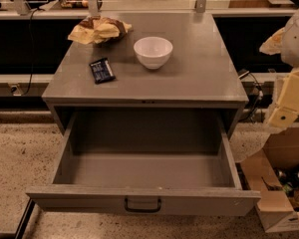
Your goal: Close top drawer
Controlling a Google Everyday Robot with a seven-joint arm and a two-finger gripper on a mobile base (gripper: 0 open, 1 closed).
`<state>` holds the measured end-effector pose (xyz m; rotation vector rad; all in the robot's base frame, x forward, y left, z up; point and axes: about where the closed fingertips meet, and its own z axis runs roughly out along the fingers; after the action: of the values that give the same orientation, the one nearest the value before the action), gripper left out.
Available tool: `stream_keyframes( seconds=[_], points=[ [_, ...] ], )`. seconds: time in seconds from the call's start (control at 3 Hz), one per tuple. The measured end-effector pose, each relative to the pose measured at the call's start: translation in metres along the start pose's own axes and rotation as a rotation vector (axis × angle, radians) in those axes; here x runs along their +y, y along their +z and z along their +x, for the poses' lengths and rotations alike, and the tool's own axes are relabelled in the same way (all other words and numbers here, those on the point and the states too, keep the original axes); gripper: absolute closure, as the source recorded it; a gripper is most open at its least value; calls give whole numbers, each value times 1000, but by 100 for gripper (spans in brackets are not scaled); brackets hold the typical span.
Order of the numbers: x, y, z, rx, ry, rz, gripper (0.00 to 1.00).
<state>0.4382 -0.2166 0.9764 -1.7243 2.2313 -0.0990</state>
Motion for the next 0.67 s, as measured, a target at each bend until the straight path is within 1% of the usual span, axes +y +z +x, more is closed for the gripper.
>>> stream_keyframes(
  seconds=[0.33,0.67],
  points=[
    [0,0,0,0,0,0,0],
    [21,28,-11,-30,-13,-57,0]
  ],
)
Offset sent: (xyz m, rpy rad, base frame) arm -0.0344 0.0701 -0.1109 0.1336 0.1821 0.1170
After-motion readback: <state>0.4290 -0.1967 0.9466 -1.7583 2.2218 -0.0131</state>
